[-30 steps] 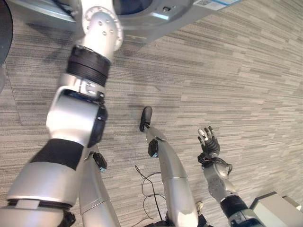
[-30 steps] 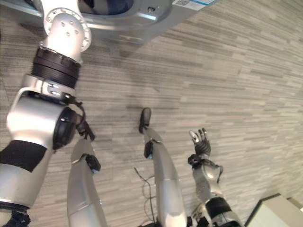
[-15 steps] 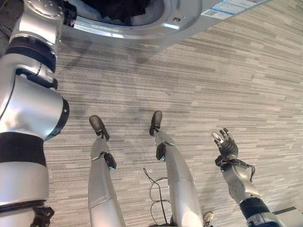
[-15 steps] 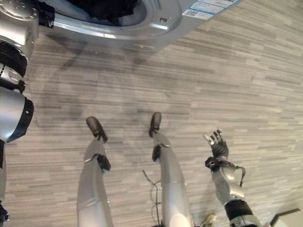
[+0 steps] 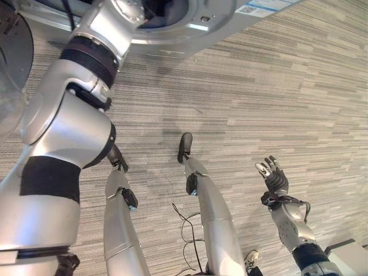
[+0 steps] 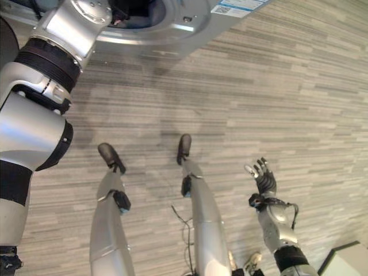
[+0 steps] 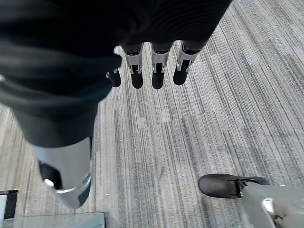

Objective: Grab the laundry basket,head to the washer,open it,put in the laundry and shut it.

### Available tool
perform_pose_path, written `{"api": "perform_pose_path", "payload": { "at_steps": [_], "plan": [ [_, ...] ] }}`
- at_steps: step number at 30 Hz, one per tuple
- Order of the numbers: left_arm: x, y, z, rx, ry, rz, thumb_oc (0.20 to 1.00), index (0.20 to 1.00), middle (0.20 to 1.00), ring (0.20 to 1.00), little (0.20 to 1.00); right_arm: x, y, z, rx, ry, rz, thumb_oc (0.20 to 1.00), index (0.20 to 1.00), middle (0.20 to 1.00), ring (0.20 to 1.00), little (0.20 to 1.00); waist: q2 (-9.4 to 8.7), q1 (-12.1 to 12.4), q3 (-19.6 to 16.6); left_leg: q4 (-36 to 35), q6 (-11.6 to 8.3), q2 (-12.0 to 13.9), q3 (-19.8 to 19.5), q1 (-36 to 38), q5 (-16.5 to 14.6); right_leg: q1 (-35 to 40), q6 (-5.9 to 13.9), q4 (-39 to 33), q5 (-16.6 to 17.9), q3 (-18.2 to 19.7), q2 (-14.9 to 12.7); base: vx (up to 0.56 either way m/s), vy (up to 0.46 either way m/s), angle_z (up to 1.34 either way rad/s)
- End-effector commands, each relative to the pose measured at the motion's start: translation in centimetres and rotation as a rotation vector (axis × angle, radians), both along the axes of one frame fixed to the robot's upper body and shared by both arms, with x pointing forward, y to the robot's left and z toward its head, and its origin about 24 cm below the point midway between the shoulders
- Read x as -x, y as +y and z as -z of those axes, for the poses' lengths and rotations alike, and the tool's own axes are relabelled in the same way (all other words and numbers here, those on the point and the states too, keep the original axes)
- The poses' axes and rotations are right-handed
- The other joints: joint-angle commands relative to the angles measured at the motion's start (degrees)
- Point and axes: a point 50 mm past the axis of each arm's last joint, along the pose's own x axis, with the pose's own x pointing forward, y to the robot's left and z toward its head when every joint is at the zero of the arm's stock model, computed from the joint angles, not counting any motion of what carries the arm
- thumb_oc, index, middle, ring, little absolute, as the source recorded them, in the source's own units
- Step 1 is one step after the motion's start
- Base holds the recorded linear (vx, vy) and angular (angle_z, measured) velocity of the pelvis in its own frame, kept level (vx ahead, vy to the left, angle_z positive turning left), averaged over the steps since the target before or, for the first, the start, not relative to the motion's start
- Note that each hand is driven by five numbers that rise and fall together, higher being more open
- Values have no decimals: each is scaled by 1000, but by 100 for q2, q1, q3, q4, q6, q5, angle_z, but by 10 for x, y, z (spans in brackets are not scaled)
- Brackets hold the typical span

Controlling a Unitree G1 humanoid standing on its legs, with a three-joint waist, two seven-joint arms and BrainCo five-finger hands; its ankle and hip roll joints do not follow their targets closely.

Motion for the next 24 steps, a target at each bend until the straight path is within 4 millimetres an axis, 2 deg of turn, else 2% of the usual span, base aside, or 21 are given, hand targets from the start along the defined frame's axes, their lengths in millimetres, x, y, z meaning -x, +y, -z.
{"api": "perform_pose_path", "payload": {
  "at_steps": [1, 3, 4, 6, 7, 8, 10, 11, 12, 14, 16, 18, 19, 20, 21, 22, 23, 24],
  "plan": [
    [-2, -21, 47, 47, 41, 217, 1000, 1000, 1000, 1000, 1000, 23, -12, 23, -7, 91, 45, 1000, 1000, 1000, 1000, 1000, 336, -7, -263, -185, -22, -64, 68, 600, -575, 626, 120, 270, -890, 70, 402, -35, 58, 2],
    [-5, -13, 86, 76, 105, 253, 1000, 1000, 1000, 1000, 1000, 24, -7, 26, -15, 103, 40, 1000, 1000, 1000, 1000, 1000, 350, 86, -202, -297, -44, -105, 121, 832, -527, 829, 136, 148, -835, 46, 409, -32, 47, 3],
    [-6, -12, 88, 77, 107, 251, 1000, 1000, 1000, 1000, 1000, 25, -7, 27, -13, 106, 39, 1000, 1000, 1000, 1000, 1000, 347, 81, -203, -312, -45, -105, 126, 860, -522, 853, 137, 134, -830, 48, 412, -28, 49, 3],
    [-7, -2, 143, 124, 224, 269, 1000, 1000, 1000, 1000, 1000, 28, -3, 32, -10, 127, 35, 1000, 1000, 1000, 1000, 1000, 348, 163, -148, -457, -62, -145, 177, 1146, -470, 1096, 154, 7, -774, 37, 429, -26, 54, 1],
    [-7, 7, 181, 147, 318, 253, 1000, 1000, 1000, 1000, 1000, 30, 0, 36, -9, 146, 35, 1000, 1000, 1000, 1000, 1000, 334, 197, -130, -570, -75, -168, 209, 1369, -437, 1274, 172, -80, -721, 49, 444, -23, 92, -3],
    [-1, 22, 238, 138, 456, 194, 1000, 1000, 1000, 1000, 1000, 34, -1, 42, 16, 184, 39, 1000, 1000, 1000, 1000, 1000, 335, 251, -124, -641, -64, -204, 226, 1710, -446, 1533, 180, -141, -703, 64, 455, -23, 95, -5],
    [14, 42, 302, 80, 629, 108, 1000, 1000, 1000, 1000, 1000, 42, -2, 51, 33, 236, 47, 1000, 1000, 1000, 1000, 1000, 320, 313, -168, -685, -58, -229, 258, 2196, -480, 1934, 169, -131, -726, 115, 480, 2, 53, -9],
    [14, 42, 303, 80, 632, 107, 1000, 1000, 1000, 1000, 1000, 42, -1, 52, 34, 238, 46, 1000, 1000, 1000, 1000, 1000, 310, 313, -155, -697, -59, -231, 266, 2238, -482, 1970, 171, -138, -728, 121, 481, 33, 14, -10],
    [24, 49, 330, 105, 712, 87, 1000, 1000, 1000, 1000, 1000, 48, -3, 58, 52, 278, 40, 1000, 1000, 1000, 1000, 1000, 307, 342, -182, -675, -54, -233, 264, 2497, -506, 2196, 160, -103, -754, 117, 468, 46, 19, -8],
    [43, 66, 370, 191, 834, 31, 1000, 1000, 1000, 1000, 1000, 63, -8, 70, 78, 352, 32, 1000, 1000, 1000, 1000, 1000, 329, 409, -227, -700, -40, -261, 260, 2996, -538, 2648, 122, -65, -821, 107, 475, 65, 30, -4],
    [67, 72, 410, 233, 964, -5, 1000, 1000, 1000, 1000, 1000, 78, -12, 85, 93, 449, 35, 1000, 1000, 1000, 1000, 1000, 390, 483, -263, -792, -46, -311, 253, 3561, -509, 3219, 104, -96, -883, 57, 455, 66, 9, 1],
    [91, 75, 444, 293, 1090, -35, 1000, 1000, 1000, 1000, 1000, 91, -14, 100, 106, 551, 34, 1000, 1000, 1000, 1000, 1000, 484, 576, -316, -1045, -81, -348, 235, 4157, -384, 3807, 101, -223, -911, -22, 462, 89, 14, 12],
    [114, 80, 471, 348, 1192, -77, 1000, 1000, 1000, 1000, 1000, 103, -15, 111, 132, 635, 18, 1000, 1000, 1000, 1000, 1000, 576, 643, -484, -1310, -123, -329, 215, 4640, -250, 4322, 106, -440, -926, -92, 483, 97, 13, 23],
    [127, 85, 483, 369, 1236, -116, 1000, 1000, 1000, 1000, 1000, 107, -15, 115, 144, 668, 6, 1000, 1000, 1000, 1000, 1000, 602, 689, -574, -1445, -154, -309, 199, 4892, -175, 4581, 111, -582, -916, -103, 510, 71, 12, 22],
    [127, 85, 483, 369, 1236, -116, 1000, 1000, 1000, 1000, 1000, 107, -15, 115, 145, 668, 5, 1000, 1000, 1000, 1000, 1000, 601, 687, -558, -1464, -157, -309, 200, 4922, -167, 4610, 110, -598, -911, -104, 514, 18, -2, 16],
    [139, 91, 494, 388, 1276, -159, 1000, 1000, 1000, 1000, 1000, 111, -15, 118, 151, 694, -2, 1000, 1000, 1000, 1000, 1000, 593, 730, -632, -1532, -180, -270, 150, 5093, -106, 4807, 105, -703, -910, -86, 545, -57, 26, 7],
    [160, 100, 513, 429, 1340, -263, 1000, 1000, 1000, 1000, 1000, 111, -9, 121, 156, 705, -25, 1000, 1000, 1000, 1000, 1000, 519, 934, -694, -1468, -293, -139, -361, 5134, 401, 5065, 35, -984, -799, 40, 600, -70, 53, -1],
    [167, 102, 519, 451, 1359, -302, 1000, 1000, 1000, 1000, 1000, 113, -9, 123, 169, 717, -24, 1000, 1000, 1000, 1000, 1000, 496, 1019, -720, -1485, -310, -149, -752, 5186, 481, 5197, 40, -1112, -774, 106, 575, -80, 56, -16]
  ]
}}
